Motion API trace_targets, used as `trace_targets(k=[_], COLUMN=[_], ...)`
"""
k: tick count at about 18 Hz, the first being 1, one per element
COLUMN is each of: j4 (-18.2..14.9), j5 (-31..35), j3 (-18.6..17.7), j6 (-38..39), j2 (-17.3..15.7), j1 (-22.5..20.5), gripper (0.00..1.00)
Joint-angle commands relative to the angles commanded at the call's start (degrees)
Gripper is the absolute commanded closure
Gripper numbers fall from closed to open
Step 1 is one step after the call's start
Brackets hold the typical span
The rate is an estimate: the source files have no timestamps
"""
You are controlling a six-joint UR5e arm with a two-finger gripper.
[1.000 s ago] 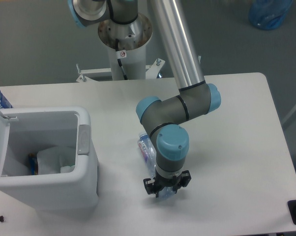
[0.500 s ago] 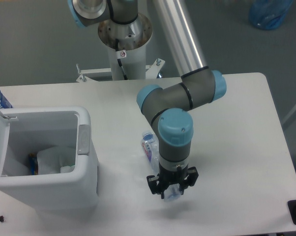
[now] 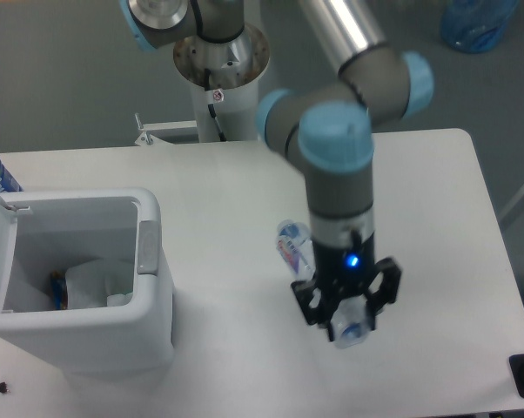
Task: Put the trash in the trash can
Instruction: 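Lift the bottle and carry it over the trash bin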
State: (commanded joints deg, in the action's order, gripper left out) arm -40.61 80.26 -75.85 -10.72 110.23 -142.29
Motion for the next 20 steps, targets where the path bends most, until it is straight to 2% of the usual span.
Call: trace_targets(k=[5, 11, 20], j4=[0.5, 0.8, 0.8], j5=[-4.4, -5.5, -5.6], j3=[0.4, -0.3, -0.6], j6=[-0.1, 0.0, 0.2], j2=[-4.6, -7.8, -10.9], j1=[1.3, 4.8, 12.4], gripper=[0.41, 0.41, 0.41])
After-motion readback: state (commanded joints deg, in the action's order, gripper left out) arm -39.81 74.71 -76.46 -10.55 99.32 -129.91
